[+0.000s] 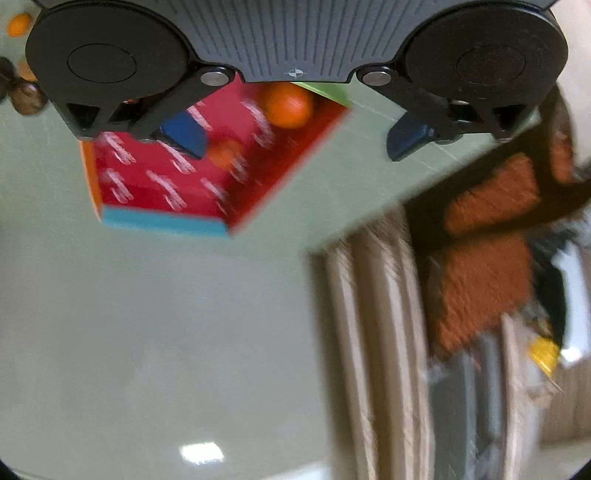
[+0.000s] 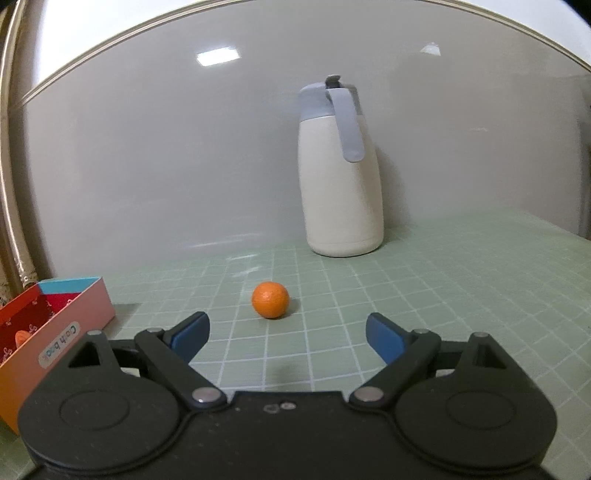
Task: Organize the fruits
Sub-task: 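Carry the orange with the left tool into the box and release, then move the right tool to the orange on the table and close on it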
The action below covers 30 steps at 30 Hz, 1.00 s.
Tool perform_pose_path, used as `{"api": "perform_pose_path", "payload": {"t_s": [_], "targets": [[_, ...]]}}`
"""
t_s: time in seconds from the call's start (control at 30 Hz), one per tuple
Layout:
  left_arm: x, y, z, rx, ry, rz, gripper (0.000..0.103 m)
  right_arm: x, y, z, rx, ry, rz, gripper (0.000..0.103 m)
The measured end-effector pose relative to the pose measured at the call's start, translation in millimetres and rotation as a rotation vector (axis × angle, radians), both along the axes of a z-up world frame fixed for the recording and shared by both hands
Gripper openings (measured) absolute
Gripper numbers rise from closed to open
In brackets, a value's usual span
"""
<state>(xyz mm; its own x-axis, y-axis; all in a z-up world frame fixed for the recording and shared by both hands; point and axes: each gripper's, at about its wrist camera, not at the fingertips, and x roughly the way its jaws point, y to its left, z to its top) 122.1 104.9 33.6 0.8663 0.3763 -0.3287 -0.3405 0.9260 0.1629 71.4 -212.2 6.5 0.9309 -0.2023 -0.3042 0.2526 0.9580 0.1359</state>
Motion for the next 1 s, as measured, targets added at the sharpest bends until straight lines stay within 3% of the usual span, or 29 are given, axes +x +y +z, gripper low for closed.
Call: {"api": "perform_pose_path", "payload": {"t_s": [0.1,0.63,1.0], "targets": [[-14,-3,2,0.011,-0.037,-0.021,0.103,2,1,1,0.004,0.001,0.02,0.092],[-13,22,-8,0.037,0.012,0.059,0.103,31,3,6,0.023,0.066,0.08,0.092],[-9,33,-12,0.019,0.054,0.087,0.103,85,-9,5,0.029,0.167,0.084,0.092]]}}
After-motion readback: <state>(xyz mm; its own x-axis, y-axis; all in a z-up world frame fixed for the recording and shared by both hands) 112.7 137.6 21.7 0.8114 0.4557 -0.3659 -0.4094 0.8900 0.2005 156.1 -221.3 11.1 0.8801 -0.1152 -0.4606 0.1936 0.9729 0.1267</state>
